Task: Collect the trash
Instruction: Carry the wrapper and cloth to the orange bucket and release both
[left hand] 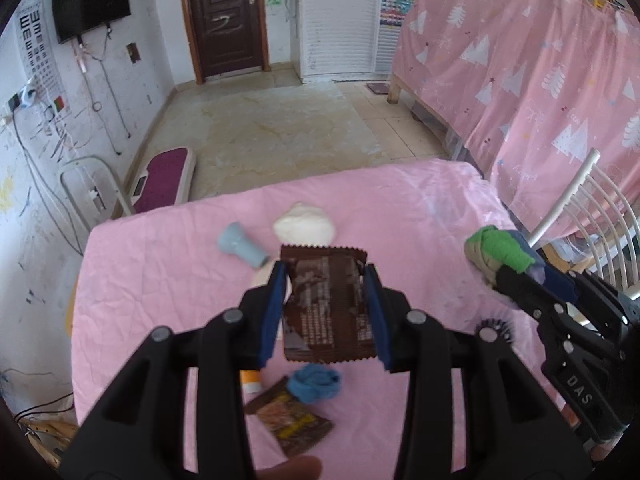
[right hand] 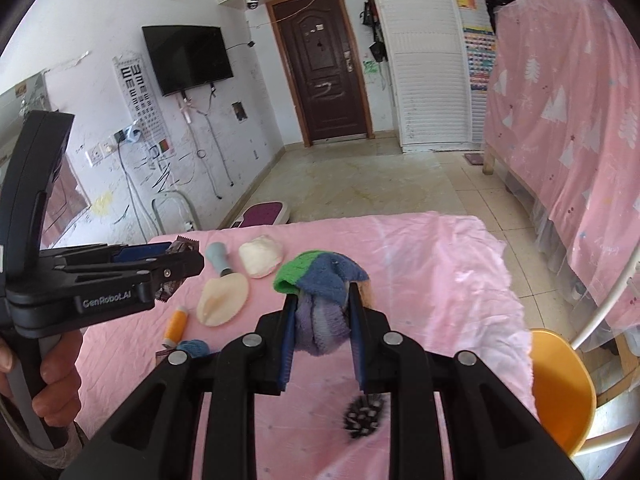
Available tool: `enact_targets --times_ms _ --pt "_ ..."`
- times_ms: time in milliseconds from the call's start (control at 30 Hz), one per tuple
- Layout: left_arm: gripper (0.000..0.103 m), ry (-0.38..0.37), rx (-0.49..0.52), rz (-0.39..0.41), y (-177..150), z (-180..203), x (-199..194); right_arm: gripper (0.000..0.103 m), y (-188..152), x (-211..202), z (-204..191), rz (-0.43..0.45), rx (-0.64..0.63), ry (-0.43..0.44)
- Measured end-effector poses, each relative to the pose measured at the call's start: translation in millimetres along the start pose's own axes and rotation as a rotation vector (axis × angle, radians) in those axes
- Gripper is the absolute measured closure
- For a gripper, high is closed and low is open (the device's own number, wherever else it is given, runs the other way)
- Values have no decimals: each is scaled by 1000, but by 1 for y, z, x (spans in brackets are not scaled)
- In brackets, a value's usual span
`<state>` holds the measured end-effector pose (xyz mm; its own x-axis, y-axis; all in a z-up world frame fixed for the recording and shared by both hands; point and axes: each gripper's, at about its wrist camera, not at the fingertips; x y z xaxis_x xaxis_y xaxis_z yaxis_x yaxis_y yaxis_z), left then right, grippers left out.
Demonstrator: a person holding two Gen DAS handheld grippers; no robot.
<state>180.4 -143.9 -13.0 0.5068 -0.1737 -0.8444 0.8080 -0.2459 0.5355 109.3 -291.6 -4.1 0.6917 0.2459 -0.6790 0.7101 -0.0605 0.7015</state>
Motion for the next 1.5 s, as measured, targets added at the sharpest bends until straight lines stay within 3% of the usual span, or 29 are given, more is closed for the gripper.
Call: enact_targets --times_ms 467,900,1133,1500 --pt "66 -53 178 -1 11 112 7 90 -22 -46 96 62 134 -99" --pt "66 -211 266 -43 13 195 27 90 -56 -69 179 68 248 -215" --pt "66 -296 307 -85 15 238 40 90 -77 -71 210 62 310 -230" --pt "63 -326 333 -126 10 279 54 83 -87 -74 243 37 395 -179"
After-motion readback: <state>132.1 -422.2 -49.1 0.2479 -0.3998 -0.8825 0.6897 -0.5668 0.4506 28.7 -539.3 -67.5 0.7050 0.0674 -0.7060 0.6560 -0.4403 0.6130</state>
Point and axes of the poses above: each gripper's, at about its wrist camera, not at the fingertips, and x roughly the way its jaws point, z to its right, y to its top, and after that the axes turned 6 degrees about -z, right-handed
